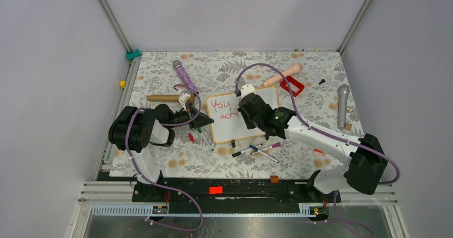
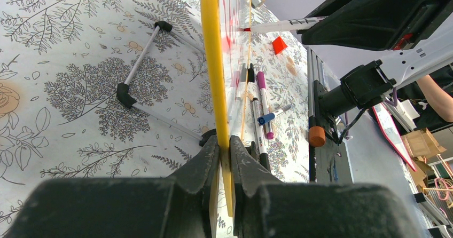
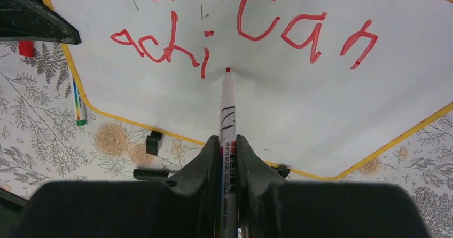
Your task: Write a sentence on the whiteboard
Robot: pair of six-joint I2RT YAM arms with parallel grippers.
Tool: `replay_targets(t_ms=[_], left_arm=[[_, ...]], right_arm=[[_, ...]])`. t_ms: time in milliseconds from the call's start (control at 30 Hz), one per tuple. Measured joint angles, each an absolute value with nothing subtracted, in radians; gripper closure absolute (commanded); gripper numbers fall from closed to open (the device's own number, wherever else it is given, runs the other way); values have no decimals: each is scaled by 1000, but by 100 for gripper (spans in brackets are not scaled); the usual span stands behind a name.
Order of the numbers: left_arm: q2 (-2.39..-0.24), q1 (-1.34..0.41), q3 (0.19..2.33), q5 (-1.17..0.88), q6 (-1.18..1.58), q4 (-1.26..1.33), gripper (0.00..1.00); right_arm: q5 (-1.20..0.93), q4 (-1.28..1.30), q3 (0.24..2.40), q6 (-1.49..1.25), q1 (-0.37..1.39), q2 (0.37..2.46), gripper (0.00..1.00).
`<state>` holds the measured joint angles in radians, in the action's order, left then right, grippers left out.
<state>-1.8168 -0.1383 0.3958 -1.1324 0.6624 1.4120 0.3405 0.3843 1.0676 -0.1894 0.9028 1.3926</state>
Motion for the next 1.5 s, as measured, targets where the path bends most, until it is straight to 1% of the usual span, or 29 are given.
replay_targets(t_ms=[600,933,1500], left_arm=[[-1817,-138,396,-1130,662,1411,99],[-1817,-138,396,-1130,662,1411,99],[-1817,-138,396,-1129,662,1409,99]], right_arm=[[350,427,1116,-199,902,1428,100],[402,463,1126,-222,901,1430,100],[401,487,1179,-214,900,1462,100]])
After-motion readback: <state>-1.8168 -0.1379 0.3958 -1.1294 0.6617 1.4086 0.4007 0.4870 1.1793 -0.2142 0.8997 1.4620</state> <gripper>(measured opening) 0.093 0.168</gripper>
